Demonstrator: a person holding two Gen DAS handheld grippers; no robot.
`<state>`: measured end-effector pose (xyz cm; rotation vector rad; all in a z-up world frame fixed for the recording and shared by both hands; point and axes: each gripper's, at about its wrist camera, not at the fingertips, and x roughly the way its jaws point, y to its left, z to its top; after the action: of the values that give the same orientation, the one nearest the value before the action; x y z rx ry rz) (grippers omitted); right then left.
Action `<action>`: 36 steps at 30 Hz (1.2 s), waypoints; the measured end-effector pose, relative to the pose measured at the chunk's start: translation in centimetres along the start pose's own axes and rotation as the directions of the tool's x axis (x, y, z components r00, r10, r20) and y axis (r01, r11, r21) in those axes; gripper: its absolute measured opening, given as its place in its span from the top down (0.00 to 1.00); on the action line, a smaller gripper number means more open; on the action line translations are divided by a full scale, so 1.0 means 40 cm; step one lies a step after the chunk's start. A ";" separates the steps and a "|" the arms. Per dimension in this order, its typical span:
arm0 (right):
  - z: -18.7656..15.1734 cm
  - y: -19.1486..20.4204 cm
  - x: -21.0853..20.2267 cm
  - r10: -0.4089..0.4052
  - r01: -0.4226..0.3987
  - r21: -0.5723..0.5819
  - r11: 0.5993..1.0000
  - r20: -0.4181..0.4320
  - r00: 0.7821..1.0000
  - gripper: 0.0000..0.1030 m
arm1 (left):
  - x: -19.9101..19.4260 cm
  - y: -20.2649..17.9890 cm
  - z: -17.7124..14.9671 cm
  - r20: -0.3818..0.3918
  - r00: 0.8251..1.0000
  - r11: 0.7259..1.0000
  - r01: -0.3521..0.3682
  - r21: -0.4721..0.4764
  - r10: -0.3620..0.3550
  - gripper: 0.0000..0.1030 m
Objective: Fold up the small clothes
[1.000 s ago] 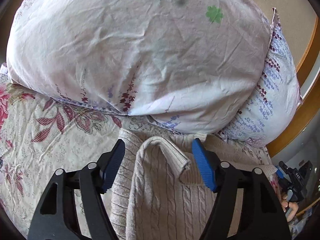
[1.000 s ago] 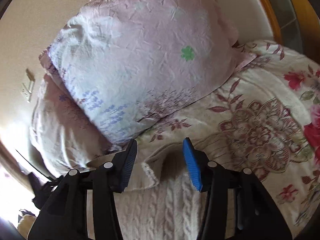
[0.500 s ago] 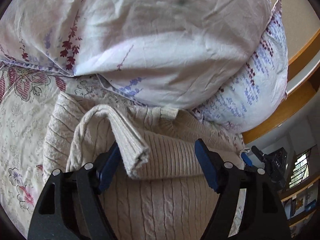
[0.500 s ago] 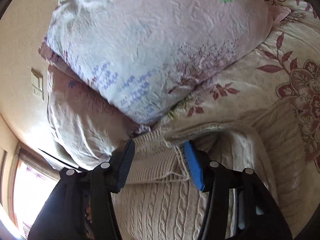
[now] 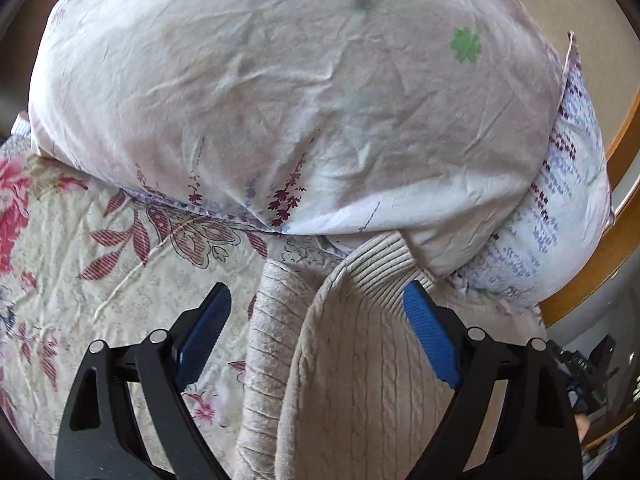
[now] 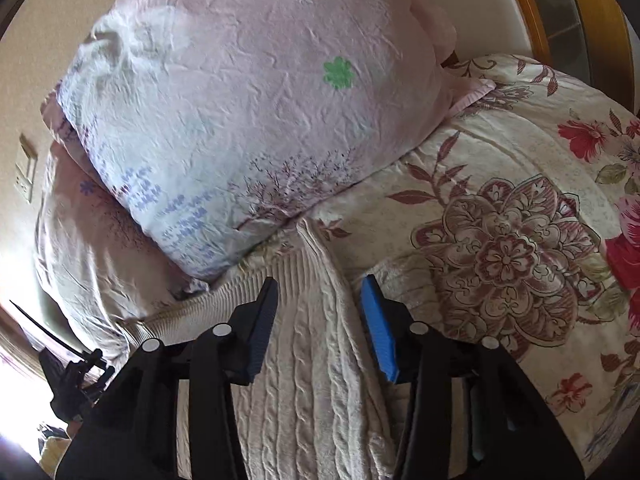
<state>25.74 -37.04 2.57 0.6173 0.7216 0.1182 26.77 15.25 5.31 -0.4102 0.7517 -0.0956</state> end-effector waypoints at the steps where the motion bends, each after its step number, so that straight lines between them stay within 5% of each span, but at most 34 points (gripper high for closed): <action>1: -0.004 0.002 0.009 -0.024 0.024 -0.014 1.000 -0.017 1.000 0.59 | -0.001 -0.014 -0.004 -0.002 1.000 0.998 -0.027 0.049 0.028 0.19; 5: -0.034 0.004 0.012 -0.119 0.116 -0.062 0.991 -0.051 0.992 0.63 | 0.017 -0.034 -0.024 -0.060 0.996 0.990 -0.062 0.125 0.070 0.32; 14: -0.106 0.010 -0.017 -0.164 0.149 -0.146 0.978 -0.090 0.982 0.69 | 0.022 0.012 -0.101 -0.157 0.980 0.979 -0.093 0.182 0.122 0.60; 25: -0.152 0.042 -0.043 -0.206 0.186 -0.264 0.946 -0.049 0.977 0.80 | 0.015 0.005 -0.131 -0.112 0.988 0.967 -0.081 0.241 0.110 0.79; 26: -0.159 0.051 -0.046 -0.205 0.184 -0.291 0.939 -0.042 0.978 0.88 | 0.015 0.000 -0.134 -0.109 0.988 0.965 -0.082 0.247 0.112 0.79; 36: -0.169 0.039 -0.053 -0.200 0.184 -0.272 0.945 -0.033 0.979 0.89 | -0.015 -0.003 -0.165 -0.079 0.990 0.959 -0.091 0.269 0.116 0.81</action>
<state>19.91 -33.13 0.78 0.2831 0.8047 0.0528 21.86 13.10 1.42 -0.1118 0.8392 -0.1162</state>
